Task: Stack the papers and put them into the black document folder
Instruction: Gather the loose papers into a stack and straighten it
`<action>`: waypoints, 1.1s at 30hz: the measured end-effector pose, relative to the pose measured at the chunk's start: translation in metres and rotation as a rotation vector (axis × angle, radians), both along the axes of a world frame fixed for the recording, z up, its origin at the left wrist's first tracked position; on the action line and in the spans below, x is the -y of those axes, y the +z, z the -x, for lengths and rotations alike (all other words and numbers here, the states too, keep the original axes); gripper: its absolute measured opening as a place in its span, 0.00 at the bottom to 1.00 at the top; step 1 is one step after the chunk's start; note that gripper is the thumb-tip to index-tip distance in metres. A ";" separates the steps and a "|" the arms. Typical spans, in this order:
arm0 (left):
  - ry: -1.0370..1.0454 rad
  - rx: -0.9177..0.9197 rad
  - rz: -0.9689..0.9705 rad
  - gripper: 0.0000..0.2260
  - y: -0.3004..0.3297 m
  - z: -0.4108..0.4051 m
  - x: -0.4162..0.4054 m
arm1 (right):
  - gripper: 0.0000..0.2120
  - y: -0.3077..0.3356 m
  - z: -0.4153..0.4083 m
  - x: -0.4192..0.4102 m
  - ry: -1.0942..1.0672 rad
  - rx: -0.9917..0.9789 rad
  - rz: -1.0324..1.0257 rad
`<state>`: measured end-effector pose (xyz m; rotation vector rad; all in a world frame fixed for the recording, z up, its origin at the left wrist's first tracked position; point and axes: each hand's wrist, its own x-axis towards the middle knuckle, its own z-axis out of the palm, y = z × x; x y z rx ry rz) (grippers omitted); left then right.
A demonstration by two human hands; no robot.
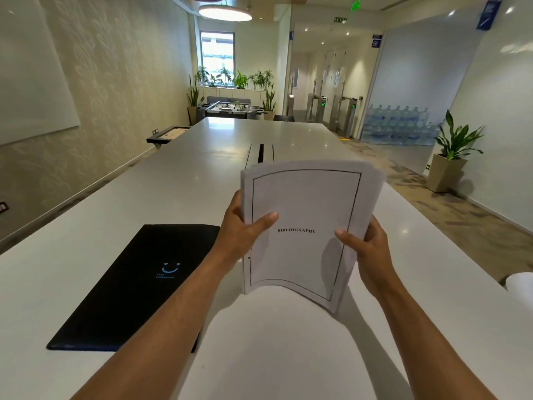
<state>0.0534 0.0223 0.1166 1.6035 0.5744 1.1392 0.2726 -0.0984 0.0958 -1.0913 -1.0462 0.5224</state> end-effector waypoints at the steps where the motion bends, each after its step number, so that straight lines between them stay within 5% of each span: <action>1: 0.028 0.010 0.011 0.27 -0.002 -0.003 0.002 | 0.20 -0.003 0.004 -0.001 -0.019 -0.011 0.004; 21: 0.131 0.115 0.162 0.07 -0.022 -0.021 0.013 | 0.20 -0.022 0.028 -0.010 -0.189 -0.011 0.030; 33: 0.236 0.131 0.140 0.10 -0.051 -0.026 0.029 | 0.21 -0.047 0.043 -0.001 -0.356 0.080 0.025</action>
